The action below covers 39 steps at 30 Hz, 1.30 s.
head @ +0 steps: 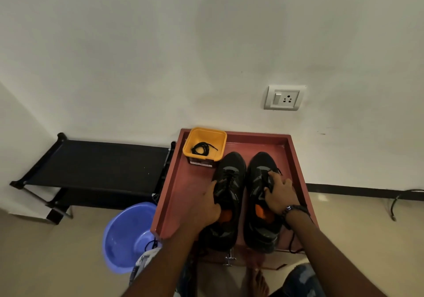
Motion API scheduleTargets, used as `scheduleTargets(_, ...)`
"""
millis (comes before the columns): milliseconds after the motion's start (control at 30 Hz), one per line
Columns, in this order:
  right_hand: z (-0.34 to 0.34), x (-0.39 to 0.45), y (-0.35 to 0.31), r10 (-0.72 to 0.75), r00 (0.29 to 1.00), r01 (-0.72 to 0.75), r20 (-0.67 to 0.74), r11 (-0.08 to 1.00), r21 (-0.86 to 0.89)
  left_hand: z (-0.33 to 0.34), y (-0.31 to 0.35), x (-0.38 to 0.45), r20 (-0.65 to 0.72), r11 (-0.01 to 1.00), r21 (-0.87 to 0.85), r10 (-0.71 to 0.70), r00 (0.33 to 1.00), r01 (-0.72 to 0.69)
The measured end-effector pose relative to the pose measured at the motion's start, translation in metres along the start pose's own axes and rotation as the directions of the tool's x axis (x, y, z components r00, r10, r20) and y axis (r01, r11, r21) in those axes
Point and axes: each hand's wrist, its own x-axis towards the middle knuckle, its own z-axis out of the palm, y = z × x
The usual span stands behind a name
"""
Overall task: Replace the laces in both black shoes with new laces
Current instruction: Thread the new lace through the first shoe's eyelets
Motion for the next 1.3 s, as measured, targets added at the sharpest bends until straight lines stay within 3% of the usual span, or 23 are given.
scheduleTargets(200, -0.002, -0.013, 0.005, -0.060, 0.998, 0.060, 0.032, 0.998, -0.003, 0.008, 0.023, -0.009, -0.158, 1.000, -0.012, 0.018, 0.987, -0.021)
scheduleTargets(267, -0.006, -0.019, 0.012, -0.095, 0.995, 0.095, 0.044, 0.995, 0.006, 0.013, 0.039, -0.014, -0.280, 0.980, 0.110, 0.192, 0.940, -0.168)
scheduleTargets(333, -0.012, -0.026, 0.019, -0.122, 0.990, 0.120, 0.070, 0.992, 0.031, 0.020, 0.060, -0.014, -0.251, 0.938, 0.107, 0.348, 0.904, -0.331)
scheduleTargets(400, -0.017, -0.034, 0.028, -0.198, 0.976, 0.189, 0.091, 0.977, 0.101, 0.032, 0.079, -0.011, -0.136, 0.920, 0.017, 0.389, 0.911, -0.391)
scheduleTargets(467, -0.025, -0.040, 0.038, -0.219, 0.976, 0.217, -0.008, 0.958, 0.186, 0.045, 0.094, -0.007, -0.025, 0.955, -0.092, 0.281, 0.959, -0.282)
scheduleTargets(567, -0.046, -0.044, 0.050, -0.048, 0.971, 0.133, -0.236, 0.924, 0.360, 0.063, 0.109, 0.001, 0.111, 0.981, -0.192, 0.041, 0.993, -0.019)
scheduleTargets(633, -0.060, -0.045, 0.051, 0.028, 0.963, 0.128, -0.270, 0.831, 0.542, 0.071, 0.115, 0.008, 0.066, 0.986, -0.162, -0.027, 0.997, 0.037)
scheduleTargets(700, -0.066, -0.047, 0.050, 0.010, 0.971, 0.146, -0.239, 0.768, 0.624, 0.076, 0.117, 0.014, -0.003, 0.989, -0.126, -0.072, 0.997, 0.072)
scheduleTargets(900, -0.035, -0.062, 0.061, -0.078, 0.991, 0.120, -0.113, 0.891, 0.439, 0.088, 0.109, 0.009, 0.007, 0.993, -0.118, -0.026, 1.000, 0.026)
scheduleTargets(1033, -0.017, -0.066, 0.066, 0.009, 0.987, 0.072, -0.160, 0.868, 0.492, 0.085, 0.100, 0.002, 0.024, 0.981, -0.194, -0.006, 1.000, 0.010)
scheduleTargets(1167, -0.012, -0.062, 0.065, 0.070, 0.986, 0.033, -0.152, 0.812, 0.582, 0.088, 0.098, -0.005, 0.179, 0.999, -0.031, 0.040, 0.983, -0.035)
scheduleTargets(1300, -0.018, -0.058, 0.062, 0.062, 0.983, 0.055, -0.174, 0.799, 0.599, 0.087, 0.099, -0.008, 0.152, 0.979, -0.191, -0.042, 0.987, 0.071)
